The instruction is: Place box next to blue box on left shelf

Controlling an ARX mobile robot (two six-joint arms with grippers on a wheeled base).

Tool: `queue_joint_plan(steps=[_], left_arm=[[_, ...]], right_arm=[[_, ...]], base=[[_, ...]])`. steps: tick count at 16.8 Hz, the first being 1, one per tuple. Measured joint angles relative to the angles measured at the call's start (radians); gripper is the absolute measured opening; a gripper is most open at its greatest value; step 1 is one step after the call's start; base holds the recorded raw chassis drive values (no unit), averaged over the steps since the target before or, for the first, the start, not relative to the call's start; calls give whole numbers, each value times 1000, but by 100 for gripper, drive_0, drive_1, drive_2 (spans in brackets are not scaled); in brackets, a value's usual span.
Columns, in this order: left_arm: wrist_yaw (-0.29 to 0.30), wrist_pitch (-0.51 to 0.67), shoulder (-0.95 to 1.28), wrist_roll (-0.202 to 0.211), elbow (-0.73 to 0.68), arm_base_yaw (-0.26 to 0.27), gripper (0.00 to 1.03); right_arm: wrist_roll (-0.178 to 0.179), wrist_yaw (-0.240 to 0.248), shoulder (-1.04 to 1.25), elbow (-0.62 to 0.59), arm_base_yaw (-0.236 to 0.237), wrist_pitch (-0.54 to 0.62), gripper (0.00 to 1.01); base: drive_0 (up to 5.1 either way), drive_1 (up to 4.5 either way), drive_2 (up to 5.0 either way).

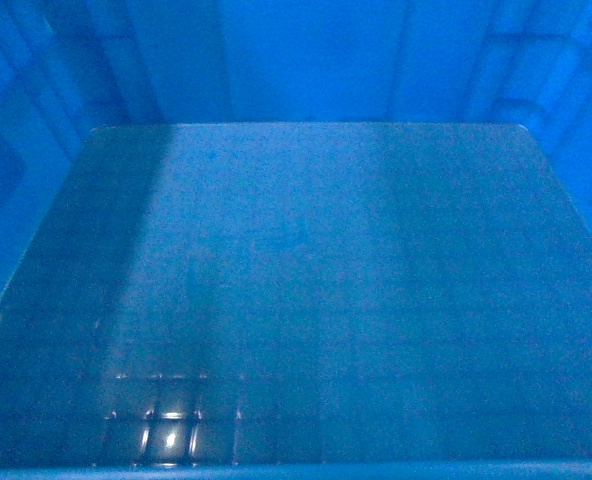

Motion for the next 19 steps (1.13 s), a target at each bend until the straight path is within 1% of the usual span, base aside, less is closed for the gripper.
queue_joint_plan(steps=[16, 19], left_arm=[[0, 0, -1, 0, 0, 0, 8], [-1, 0, -1, 0, 0, 0, 8]], right_arm=[[0, -2, 0, 0, 0, 0, 9], [0, -2, 0, 0, 0, 0, 9]], base=[[-483, 120, 353], [-503, 203, 261]])
